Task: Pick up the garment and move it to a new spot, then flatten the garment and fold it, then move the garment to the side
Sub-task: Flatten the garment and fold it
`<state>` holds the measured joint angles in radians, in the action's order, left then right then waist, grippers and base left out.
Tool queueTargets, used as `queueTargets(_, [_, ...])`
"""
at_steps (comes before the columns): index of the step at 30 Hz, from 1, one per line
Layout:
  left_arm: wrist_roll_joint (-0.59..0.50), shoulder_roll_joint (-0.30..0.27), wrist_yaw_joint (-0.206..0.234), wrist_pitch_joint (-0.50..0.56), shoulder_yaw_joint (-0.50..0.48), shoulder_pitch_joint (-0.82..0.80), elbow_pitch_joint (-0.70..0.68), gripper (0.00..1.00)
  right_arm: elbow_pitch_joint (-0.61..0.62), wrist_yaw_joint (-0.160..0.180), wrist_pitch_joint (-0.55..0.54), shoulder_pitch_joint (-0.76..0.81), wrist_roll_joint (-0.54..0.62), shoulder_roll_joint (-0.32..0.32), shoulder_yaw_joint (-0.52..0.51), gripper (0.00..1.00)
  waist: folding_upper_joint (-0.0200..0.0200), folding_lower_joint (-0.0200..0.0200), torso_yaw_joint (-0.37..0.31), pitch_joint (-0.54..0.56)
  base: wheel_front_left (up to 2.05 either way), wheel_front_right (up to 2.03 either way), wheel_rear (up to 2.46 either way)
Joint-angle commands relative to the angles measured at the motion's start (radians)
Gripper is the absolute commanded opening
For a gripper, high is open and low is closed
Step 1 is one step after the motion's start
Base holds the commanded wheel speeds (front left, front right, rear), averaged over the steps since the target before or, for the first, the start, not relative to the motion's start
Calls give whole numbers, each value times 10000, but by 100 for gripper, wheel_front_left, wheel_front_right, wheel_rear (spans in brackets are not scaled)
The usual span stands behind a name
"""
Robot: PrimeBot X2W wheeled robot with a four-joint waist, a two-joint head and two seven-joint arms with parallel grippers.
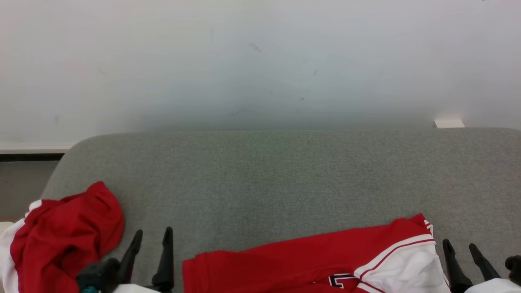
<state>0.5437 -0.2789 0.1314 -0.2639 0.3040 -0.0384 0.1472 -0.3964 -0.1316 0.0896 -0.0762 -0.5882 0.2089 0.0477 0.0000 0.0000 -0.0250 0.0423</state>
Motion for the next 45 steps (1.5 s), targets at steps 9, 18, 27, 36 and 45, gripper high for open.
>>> queueTargets(9, [-739,540,-693,0,-533,-255,605,100,-2404,20,-2233,-1367,558,-29,297,100,0,0,324,-311,0,0,0])
queueTargets(18, [-1066,842,-1080,0,-828,-341,984,100,-4112,20,-3429,-1654,1028,-301,-105,100,0,0,668,-306,0,0,0])
queueTargets(27, [-1338,1127,-1317,0,-1071,-265,1280,100,-3775,-34,-4877,-1759,261,-455,626,0,0,0,795,-242,0,0,0])
queueTargets(36, [-1427,1347,-1499,0,-1282,-138,1517,100,-2982,23,-5114,-2194,349,705,-89,0,0,0,753,-139,0,0,0])
queueTargets(45, [-1612,1511,-1647,-1,-1468,-160,1615,100,-1392,23,-6569,-2111,338,1352,-378,0,0,0,703,-118,0,0,0])
